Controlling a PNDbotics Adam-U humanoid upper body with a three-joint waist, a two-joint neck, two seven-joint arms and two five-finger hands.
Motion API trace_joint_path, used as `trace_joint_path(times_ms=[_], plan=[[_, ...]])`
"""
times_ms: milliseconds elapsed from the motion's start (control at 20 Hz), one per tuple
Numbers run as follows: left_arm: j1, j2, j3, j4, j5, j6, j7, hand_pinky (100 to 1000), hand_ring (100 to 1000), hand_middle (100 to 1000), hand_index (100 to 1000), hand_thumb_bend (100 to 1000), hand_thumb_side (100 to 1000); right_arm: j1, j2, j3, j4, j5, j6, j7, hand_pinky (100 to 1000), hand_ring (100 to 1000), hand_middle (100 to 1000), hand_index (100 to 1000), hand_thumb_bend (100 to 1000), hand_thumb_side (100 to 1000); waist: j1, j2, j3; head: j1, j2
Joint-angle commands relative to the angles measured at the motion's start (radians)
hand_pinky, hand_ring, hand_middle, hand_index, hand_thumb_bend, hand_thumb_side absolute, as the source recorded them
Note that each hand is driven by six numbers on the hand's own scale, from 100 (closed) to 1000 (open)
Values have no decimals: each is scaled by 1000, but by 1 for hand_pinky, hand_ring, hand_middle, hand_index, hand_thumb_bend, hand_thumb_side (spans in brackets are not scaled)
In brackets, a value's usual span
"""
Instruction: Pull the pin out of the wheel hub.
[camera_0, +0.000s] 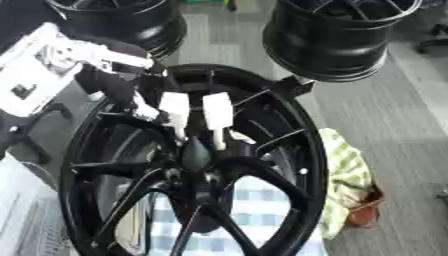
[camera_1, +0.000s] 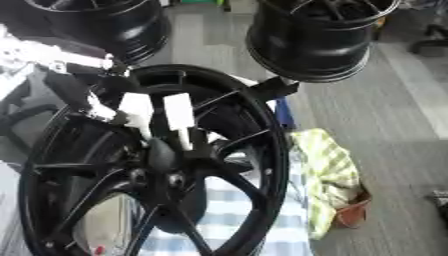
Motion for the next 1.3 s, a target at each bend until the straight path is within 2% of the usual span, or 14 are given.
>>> trace_joint_path(times_ms=[50, 500, 900, 1050, 1300], plan=[[-20, 11, 16, -18, 10, 8, 1, 756, 731, 622, 826, 406, 499, -9, -13, -13, -6, -9, 0, -10, 707, 594, 548, 690, 415, 194, 0, -15, -3, 5, -14], [-21, -9, 6, 8, -13, -29, 1, 767, 759, 684, 885, 464, 487, -11, -6, -15, -12, -19, -5, -17, 706, 591, 545, 688, 416, 193, -1, -12, -8, 5, -21], [-19, -28, 6, 37, -28, -54, 1, 752, 730, 632, 858, 439, 461, -8, -2, -22, -12, -26, -8, -30, 705, 589, 543, 686, 416, 195, -1, -9, -12, 5, -22], [-19, -31, 7, 39, -31, -52, 1, 733, 700, 607, 839, 402, 431, -6, 0, -25, -12, -29, -9, -36, 705, 589, 542, 686, 416, 196, 0, -9, -11, 5, -22], [-21, -38, 19, 40, -21, -27, 1, 690, 617, 532, 766, 233, 395, -1, 4, -29, -10, -35, -10, -44, 705, 588, 542, 685, 415, 198, 0, -10, -11, 4, -22]])
